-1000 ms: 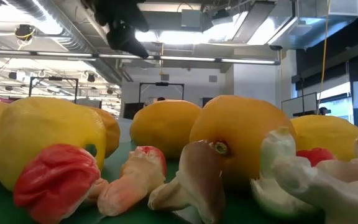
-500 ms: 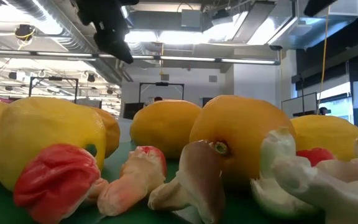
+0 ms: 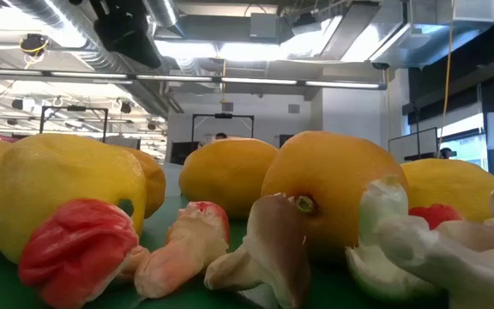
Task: Sort produce into baskets
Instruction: Put the yellow lemon into the orange bin
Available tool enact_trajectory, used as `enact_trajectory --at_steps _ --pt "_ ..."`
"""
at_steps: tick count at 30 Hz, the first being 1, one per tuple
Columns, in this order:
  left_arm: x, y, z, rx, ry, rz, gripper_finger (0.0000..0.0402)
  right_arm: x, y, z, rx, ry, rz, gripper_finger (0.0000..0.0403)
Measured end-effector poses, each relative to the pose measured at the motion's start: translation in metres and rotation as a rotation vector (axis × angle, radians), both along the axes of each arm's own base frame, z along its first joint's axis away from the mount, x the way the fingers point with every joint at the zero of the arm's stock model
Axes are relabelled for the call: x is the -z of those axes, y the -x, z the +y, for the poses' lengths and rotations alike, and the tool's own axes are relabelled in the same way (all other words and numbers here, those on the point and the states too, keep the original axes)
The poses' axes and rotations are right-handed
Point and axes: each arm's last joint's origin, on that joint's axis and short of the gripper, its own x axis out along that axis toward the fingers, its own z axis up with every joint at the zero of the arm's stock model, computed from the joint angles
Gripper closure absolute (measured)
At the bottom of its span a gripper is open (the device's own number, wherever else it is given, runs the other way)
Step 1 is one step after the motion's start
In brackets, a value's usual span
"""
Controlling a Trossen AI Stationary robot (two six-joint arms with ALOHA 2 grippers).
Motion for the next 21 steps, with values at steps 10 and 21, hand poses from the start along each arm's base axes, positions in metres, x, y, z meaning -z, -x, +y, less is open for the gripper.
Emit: enact_trajectory --at_steps 10,21 --pt "0.000 0.005 -0.013 -0.038 0.020 -0.026 0.0016 0.045 -0.014 0.011 -0.100 0.049 0.154 0.0182" --pt "0.002 0.003 -0.002 -0.204 0.065 -0.020 0.0016 0.048 -0.017 0.014 -0.119 0.048 0.126 0.0182"
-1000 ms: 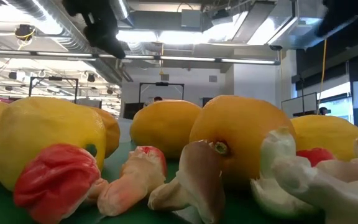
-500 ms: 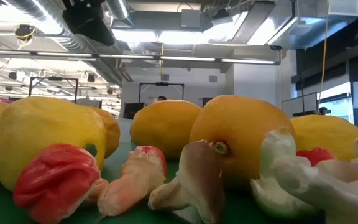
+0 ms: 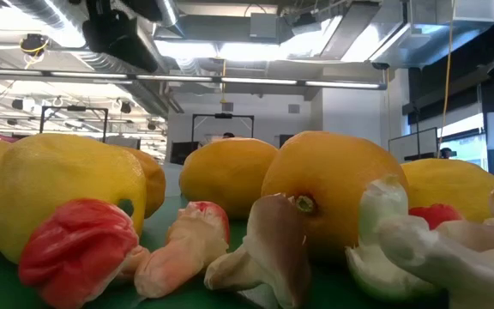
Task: Sort produce into baskets
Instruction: Put the yellow lemon into the orange bin
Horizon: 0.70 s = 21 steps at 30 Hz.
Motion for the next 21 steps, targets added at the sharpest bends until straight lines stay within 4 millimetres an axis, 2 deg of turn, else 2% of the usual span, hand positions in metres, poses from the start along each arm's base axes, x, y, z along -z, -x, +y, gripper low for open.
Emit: enact_trajectory --at_steps 8,16,21 --pt "0.010 -0.006 -0.002 0.039 -0.036 0.044 0.0016 0.000 0.003 0.001 -0.011 0.011 0.009 0.0182" --pt "0.023 -0.039 -0.031 0.358 0.137 -0.078 0.0016 0.000 0.004 0.003 -0.013 0.013 0.002 0.0182" --pt "0.035 -0.049 -0.046 0.481 0.137 -0.081 0.0016 0.000 0.004 0.003 -0.038 0.026 0.003 0.0182"
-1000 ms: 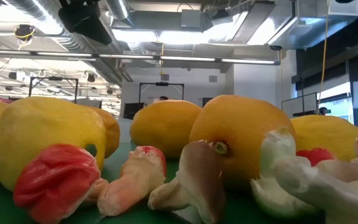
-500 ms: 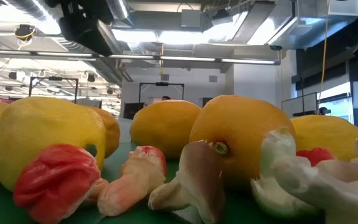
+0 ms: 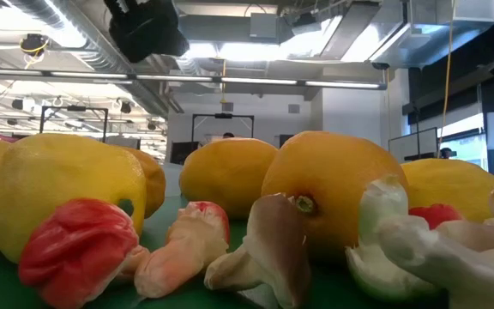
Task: Sort produce into baskets
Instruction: Put the yellow lemon into the orange bin
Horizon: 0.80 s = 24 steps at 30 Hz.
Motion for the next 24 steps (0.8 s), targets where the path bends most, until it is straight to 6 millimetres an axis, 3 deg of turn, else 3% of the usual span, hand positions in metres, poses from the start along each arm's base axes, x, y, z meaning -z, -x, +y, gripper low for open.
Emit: enact_trajectory --at_steps 6,13,24 --pt "-0.003 -0.023 -0.010 0.015 0.014 -0.023 0.0016 0.000 0.000 0.000 -0.018 0.009 0.000 0.0182" --pt "-0.010 -0.045 -0.014 0.076 -0.096 0.010 0.0016 0.000 0.000 0.000 -0.020 0.020 -0.005 0.0182" --pt "0.000 -0.052 0.032 -0.001 -0.374 0.139 0.0016 0.000 0.000 -0.001 -0.047 0.055 -0.010 0.0182"
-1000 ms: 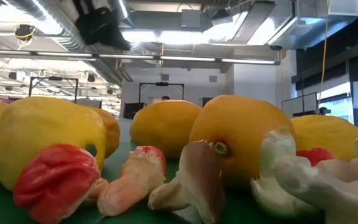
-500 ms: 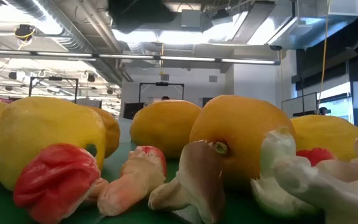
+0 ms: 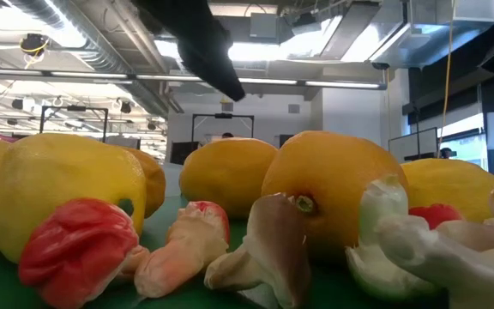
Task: Sort produce into baskets
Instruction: Put the yellow lemon into the orange bin
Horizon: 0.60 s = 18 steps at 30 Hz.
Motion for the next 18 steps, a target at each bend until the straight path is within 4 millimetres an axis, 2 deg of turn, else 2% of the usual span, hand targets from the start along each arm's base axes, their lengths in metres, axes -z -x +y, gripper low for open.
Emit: enact_trajectory --at_steps 3,6,12,18 --pt "0.000 -0.006 0.014 0.018 0.019 -0.001 0.0016 -0.006 0.000 -0.003 -0.033 0.012 -0.009 0.0182" --pt "0.001 -0.008 0.025 0.024 0.036 0.021 0.0016 -0.025 0.003 -0.013 -0.043 0.011 -0.033 0.0182" --pt "0.001 -0.009 0.032 0.082 0.012 0.023 0.0016 -0.080 0.025 -0.048 -0.021 0.007 -0.088 0.0182" --pt "0.012 -0.013 0.029 0.108 0.010 0.051 0.0016 -0.135 0.063 -0.094 0.040 0.012 -0.222 0.0182"
